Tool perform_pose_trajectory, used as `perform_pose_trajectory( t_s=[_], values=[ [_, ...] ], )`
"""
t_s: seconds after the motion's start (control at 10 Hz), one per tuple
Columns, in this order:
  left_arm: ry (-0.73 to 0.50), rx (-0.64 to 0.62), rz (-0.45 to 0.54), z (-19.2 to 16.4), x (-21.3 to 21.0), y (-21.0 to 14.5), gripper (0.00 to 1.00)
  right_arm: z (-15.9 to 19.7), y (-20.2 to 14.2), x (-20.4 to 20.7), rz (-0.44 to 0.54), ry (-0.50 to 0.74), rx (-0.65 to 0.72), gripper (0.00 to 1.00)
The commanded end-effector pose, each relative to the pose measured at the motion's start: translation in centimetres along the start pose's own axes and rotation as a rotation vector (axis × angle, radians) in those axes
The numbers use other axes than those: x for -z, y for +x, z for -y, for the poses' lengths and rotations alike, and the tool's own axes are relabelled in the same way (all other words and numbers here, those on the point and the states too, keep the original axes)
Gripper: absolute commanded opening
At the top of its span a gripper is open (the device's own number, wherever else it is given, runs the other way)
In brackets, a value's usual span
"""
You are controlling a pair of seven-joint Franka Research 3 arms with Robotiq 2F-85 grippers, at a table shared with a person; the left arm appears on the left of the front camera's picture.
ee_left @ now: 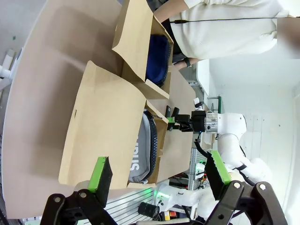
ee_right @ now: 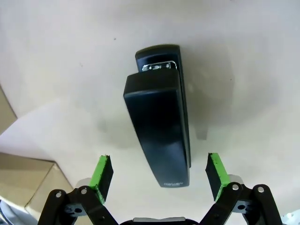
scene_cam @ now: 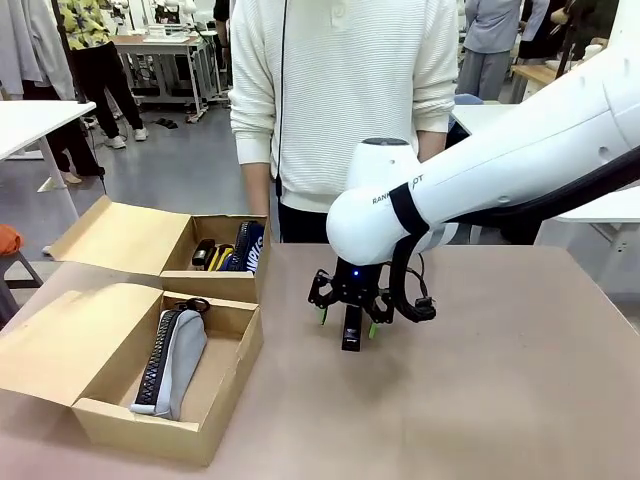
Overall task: Place items inside the box.
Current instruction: Pick up a Pencil pouch or Stapler and place it inside the Mailer Box closest to the robot.
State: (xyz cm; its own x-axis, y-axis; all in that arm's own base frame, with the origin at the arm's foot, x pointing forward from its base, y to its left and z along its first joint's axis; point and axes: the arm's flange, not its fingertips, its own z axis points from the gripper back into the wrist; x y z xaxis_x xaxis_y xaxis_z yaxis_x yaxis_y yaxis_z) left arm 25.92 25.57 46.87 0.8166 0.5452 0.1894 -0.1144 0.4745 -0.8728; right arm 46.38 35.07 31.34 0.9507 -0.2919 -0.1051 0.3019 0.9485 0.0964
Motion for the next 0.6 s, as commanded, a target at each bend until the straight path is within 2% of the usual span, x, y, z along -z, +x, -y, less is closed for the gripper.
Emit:
perform_pose_trajectory(
  t_s=[0.0,0.2,0.3,0.4,0.5],
  values=[
    [-0.014,0.015,0.001,0.03,-0.1,-0.1,1.0,-0.94,0.26,-0.43,0.033,-0.037,0.023,1.0],
    [-0.014,0.015,0.001,0.03,-0.1,-0.1,1.0,-0.96,0.39,-0.09,0.033,-0.051,0.014,1.0],
    [-0.014,0.015,0.001,0.03,-0.1,-0.1,1.0,-0.89,0.34,-0.04,0.038,-0.059,-0.001,0.4],
    [-0.014,0.015,0.001,0.03,-0.1,-0.1,1.0,-0.75,0.23,-0.2,0.038,-0.063,-0.004,0.4],
    [-0.014,0.015,0.001,0.03,-0.1,-0.1,1.0,-0.66,0.24,-0.22,0.045,-0.066,-0.002,0.0]
  ],
)
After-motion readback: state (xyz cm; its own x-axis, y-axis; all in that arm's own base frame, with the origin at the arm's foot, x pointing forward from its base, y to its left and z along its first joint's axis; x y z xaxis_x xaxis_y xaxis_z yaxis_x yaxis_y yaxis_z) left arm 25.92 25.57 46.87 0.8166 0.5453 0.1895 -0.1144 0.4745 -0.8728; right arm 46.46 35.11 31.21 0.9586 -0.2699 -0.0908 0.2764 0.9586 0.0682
